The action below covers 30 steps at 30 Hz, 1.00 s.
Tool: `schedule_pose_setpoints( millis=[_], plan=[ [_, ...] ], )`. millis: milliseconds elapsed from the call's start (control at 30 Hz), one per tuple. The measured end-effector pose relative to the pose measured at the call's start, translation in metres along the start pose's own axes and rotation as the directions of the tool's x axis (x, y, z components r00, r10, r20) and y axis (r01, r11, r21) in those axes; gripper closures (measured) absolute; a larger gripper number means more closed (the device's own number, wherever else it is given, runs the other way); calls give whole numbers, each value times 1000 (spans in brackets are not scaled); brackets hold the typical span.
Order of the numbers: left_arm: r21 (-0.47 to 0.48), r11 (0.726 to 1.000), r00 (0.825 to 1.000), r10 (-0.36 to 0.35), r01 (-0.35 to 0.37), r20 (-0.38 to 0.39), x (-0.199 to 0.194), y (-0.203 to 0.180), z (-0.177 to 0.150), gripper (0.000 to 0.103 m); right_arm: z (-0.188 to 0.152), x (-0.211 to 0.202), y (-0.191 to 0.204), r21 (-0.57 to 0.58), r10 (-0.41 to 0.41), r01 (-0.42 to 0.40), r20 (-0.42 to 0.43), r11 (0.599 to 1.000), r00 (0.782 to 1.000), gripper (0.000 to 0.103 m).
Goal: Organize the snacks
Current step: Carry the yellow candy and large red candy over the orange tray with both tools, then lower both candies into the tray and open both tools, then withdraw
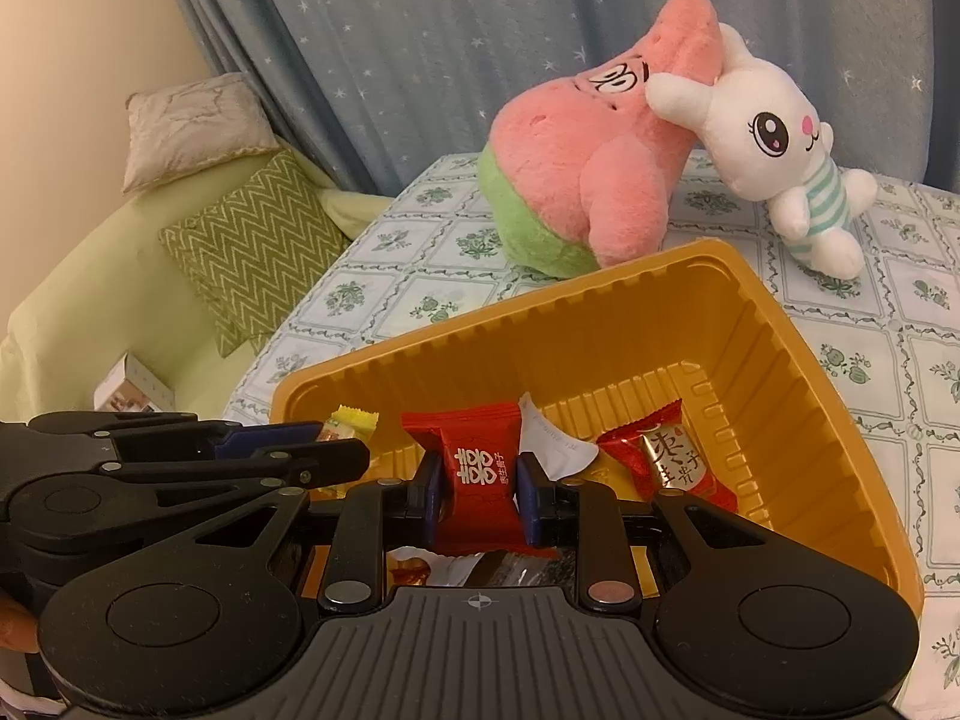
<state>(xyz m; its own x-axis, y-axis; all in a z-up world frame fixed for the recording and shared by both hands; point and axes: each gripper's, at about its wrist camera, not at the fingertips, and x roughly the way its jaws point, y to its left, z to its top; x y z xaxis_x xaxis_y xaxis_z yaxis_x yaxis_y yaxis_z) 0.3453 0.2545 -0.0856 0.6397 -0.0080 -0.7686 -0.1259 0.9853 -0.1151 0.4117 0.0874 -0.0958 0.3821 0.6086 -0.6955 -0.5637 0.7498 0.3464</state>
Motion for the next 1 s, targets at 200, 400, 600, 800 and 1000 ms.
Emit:
schedule_pose_setpoints(
  millis=[200, 400, 600, 800, 1000],
  plan=[
    [2, 1000, 1000, -2, 2, 0, 1, 0, 0, 83, 1, 1, -2, 10, 0, 0, 1, 1000, 1000, 77],
    [-2, 1000, 1000, -8, 8, 7, -3, 2, 1, 83, 4, 5, -2, 18, 14, -14, -4, 1000, 1000, 77],
    [-7, 1000, 1000, -4, 4, 7, -5, 5, 1, 83, 7, 11, 2, 19, 29, -29, -7, 999, 1000, 76],
    [-12, 1000, 1000, -2, 2, 2, -5, 7, 0, 83, 13, 13, 6, 10, 52, -53, 20, 999, 998, 76],
    [-17, 1000, 1000, -6, 6, 1, -10, 9, -5, 83, 17, 9, 8, 17, 62, -62, 33, 998, 998, 76]
  ],
)
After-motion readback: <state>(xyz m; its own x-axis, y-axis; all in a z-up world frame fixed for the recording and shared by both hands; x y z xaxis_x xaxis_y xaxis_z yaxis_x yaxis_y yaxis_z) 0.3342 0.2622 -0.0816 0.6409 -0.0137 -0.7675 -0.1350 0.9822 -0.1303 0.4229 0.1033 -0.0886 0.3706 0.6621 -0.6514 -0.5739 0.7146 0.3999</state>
